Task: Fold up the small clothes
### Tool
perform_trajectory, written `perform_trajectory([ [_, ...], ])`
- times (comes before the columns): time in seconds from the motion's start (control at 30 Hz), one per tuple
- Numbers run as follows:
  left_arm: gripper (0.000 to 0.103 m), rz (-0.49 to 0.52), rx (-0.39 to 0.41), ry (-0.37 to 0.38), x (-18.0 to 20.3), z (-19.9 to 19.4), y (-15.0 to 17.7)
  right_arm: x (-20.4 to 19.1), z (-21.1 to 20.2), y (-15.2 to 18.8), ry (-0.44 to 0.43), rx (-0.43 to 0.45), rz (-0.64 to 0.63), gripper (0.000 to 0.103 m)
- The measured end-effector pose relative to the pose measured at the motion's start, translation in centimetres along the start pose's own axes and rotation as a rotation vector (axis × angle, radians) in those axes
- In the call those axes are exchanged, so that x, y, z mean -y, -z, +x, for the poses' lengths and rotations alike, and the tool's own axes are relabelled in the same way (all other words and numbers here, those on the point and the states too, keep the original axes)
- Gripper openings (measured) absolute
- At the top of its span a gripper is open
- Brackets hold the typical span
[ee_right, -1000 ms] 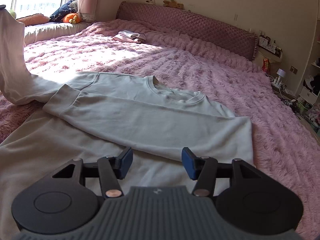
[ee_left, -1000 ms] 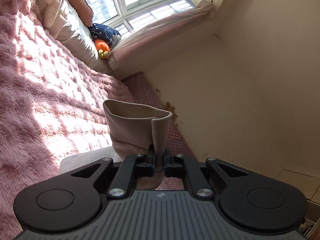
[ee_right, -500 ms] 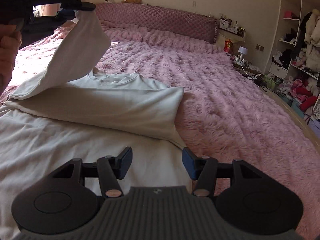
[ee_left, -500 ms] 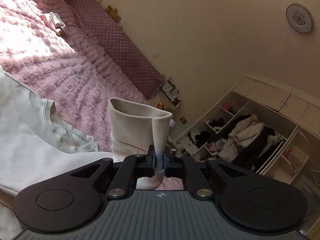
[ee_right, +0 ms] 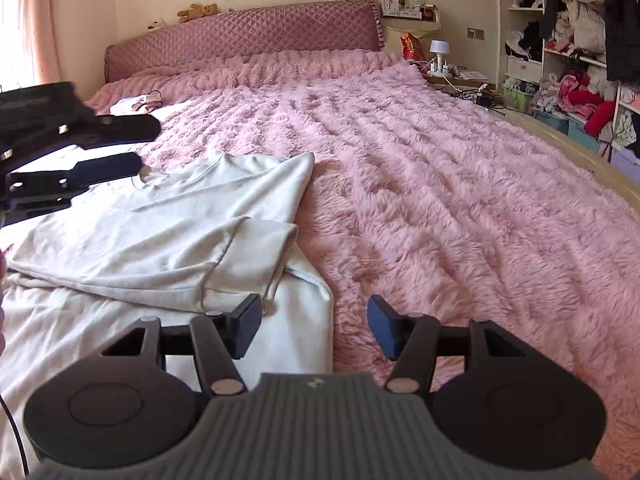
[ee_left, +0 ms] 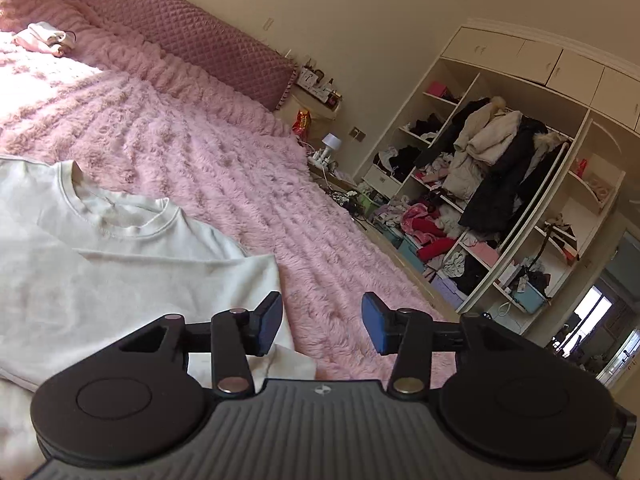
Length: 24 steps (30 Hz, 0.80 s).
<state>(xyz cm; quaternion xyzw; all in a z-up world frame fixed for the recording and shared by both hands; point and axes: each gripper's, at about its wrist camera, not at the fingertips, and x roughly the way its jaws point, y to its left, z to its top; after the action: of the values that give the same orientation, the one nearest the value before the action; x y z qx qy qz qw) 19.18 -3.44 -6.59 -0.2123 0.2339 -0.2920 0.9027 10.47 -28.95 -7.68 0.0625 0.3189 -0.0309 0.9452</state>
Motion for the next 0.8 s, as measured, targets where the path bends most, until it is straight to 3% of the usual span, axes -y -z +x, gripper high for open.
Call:
perform_trajectory([
  [0.07,0.055,0.025,0.019,-0.061,-2.0,-2.8,-1.2,0.0,0.9,-0.9,-0.045,-0.009,0.077,0.054],
  [0.17,0.057,0.048,0.033,-0.25,-6.6,-7.2,-2.9,-0.4,2.6,-1.7,-0.084,-0.035,0.166,0.054],
  [0.3,0.057,-0.083,0.083,-0.464,-13.1,-12.1,-3.6,-0.9,5.5,-1.7,-0.107,-0.125,0.302,0.054],
  [0.4,0.057,-0.119,0.111,-0.564,-16.1,-14.5,-3.0,-0.7,7.2,-1.1,-0.106,-0.185,0.404,0.055],
  [0.5,0.057,-0.043,0.035,-0.622,-17.1,-14.7,-2.6,-1.1,7.6,-1.1,-0.095,-0.19,0.419,0.055],
  [0.6,0.057,0.12,-0.084,-0.679,-17.2,-13.2,-2.0,-1.2,7.4,-1.3,-0.094,-0.194,0.411,0.055],
  [0.8,0.056,0.336,-0.22,-0.726,-18.0,-9.3,-1.4,-1.6,7.5,-1.5,-0.079,-0.203,0.385,0.055],
])
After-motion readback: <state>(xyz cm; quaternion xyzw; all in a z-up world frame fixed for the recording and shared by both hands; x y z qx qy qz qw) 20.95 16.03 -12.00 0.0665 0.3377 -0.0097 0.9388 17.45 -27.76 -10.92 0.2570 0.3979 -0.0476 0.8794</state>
